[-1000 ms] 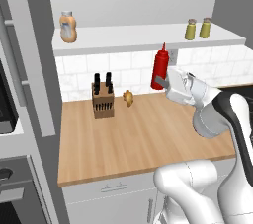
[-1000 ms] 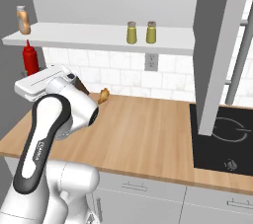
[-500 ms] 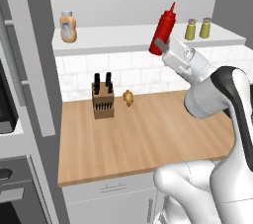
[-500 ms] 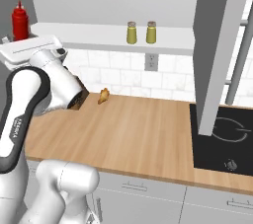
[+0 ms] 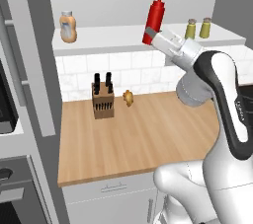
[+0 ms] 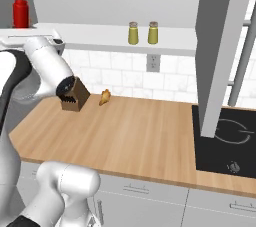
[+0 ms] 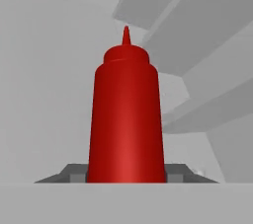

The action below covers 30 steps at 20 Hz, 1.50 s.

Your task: Put the shaker and condiment bottle from the counter next to their counterparts in the cabinet.

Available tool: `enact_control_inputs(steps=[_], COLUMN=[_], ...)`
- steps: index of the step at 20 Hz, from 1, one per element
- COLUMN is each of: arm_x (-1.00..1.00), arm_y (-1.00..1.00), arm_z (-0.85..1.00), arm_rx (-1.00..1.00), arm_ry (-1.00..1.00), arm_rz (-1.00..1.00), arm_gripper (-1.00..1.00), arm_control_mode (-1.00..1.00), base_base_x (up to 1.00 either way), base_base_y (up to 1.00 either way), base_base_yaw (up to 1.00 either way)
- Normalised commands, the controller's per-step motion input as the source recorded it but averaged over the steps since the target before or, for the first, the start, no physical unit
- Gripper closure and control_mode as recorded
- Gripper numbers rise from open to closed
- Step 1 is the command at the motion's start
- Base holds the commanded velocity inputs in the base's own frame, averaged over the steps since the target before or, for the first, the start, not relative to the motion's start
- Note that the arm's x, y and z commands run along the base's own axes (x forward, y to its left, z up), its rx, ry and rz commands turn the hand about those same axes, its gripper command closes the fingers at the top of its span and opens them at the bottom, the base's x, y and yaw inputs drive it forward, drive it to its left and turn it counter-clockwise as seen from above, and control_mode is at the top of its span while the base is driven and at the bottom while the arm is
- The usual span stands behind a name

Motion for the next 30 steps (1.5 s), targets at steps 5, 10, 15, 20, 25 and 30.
enact_control_inputs(steps=[5,10,15,20,25,30], arm_x=[0.03,0.00,0.08,0.09,0.39,0.41], arm_y=[0.01,0.36,0.25,0.01,0.28,0.46], arm_z=[-0.04,0.03,-0.17,-0.01,0.00,-0.06], arm_rx=[0.00,-0.01,-0.09,0.00,-0.04,-0.21], arm_ry=[0.07,-0.17,-0.13,0.00,0.00,0.06], arm_rz=[0.00,0.00,0.00,-0.03,-0.13,-0.16], arm_gripper=[1.00,1.00,1.00,1.00,1.00,1.00], arm_control_mode=[-1.00,-1.00,-1.00,-1.00,-1.00,-1.00], base_base_x=[0.00,0.00,0.00,0.00,0.00,0.00], base_base_y=[0.00,0.00,0.00,0.00,0.00,0.00], base_base_yaw=[0.00,0.00,0.00,0.00,0.00,0.00])
